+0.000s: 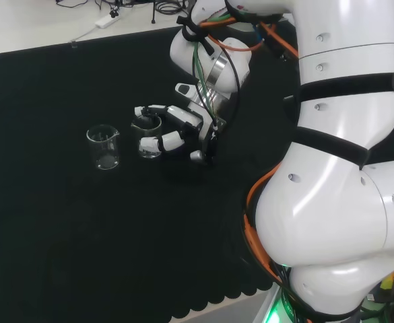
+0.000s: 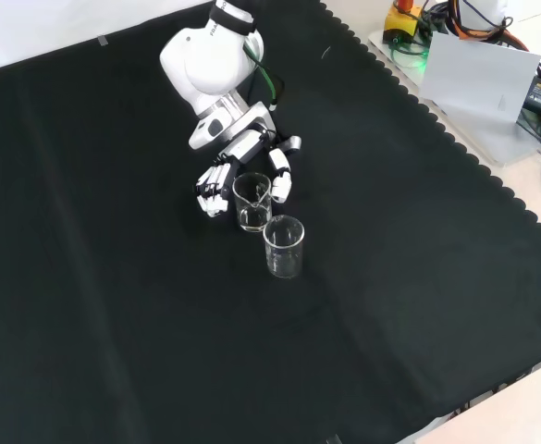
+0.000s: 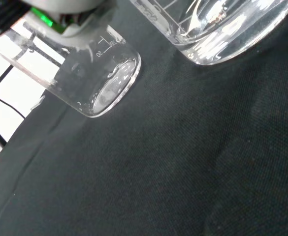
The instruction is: Pick up the beaker on the right.
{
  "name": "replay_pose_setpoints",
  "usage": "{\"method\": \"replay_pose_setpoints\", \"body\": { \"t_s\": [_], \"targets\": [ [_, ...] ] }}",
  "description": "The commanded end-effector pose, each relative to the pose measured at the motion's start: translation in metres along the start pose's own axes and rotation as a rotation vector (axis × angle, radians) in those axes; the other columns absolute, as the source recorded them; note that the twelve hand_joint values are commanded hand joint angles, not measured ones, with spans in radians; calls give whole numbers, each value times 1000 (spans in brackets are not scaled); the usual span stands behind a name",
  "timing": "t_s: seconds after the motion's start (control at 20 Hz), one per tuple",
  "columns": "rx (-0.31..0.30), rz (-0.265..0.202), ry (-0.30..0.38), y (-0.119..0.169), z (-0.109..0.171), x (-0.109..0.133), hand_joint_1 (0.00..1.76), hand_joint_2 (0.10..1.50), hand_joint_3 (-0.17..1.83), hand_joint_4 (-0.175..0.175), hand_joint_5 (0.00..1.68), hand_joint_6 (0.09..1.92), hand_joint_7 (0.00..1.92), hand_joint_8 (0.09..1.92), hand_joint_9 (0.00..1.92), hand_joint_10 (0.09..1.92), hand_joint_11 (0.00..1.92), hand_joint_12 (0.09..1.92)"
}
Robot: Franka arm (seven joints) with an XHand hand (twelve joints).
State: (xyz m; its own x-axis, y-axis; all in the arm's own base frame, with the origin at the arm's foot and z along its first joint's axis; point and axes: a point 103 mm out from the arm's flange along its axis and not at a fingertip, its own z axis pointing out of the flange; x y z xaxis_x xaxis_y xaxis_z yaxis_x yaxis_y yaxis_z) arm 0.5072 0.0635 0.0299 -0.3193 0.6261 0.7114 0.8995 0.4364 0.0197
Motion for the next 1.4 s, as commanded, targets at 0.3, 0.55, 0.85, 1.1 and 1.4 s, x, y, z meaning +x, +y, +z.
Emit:
{"method": "replay_pose_setpoints", "body": {
  "t_s": [0.3,0.55,0.85,1.1,1.4],
  "targets": [
    [-58,11,-2,0,-1,2,830,504,677,-23,427,87,290,525,325,559,0,1126],
    [-66,9,18,-8,-12,-4,828,505,676,-23,428,87,291,525,328,559,0,1132],
    [-51,12,12,1,-1,1,822,505,670,-24,432,87,292,525,332,560,0,1148],
    [-64,15,15,-5,-11,-3,816,507,667,-25,433,87,293,526,334,561,0,1151],
    [-63,19,2,-1,-8,1,814,510,662,-25,442,87,294,527,337,562,0,1154]
  ]
}}
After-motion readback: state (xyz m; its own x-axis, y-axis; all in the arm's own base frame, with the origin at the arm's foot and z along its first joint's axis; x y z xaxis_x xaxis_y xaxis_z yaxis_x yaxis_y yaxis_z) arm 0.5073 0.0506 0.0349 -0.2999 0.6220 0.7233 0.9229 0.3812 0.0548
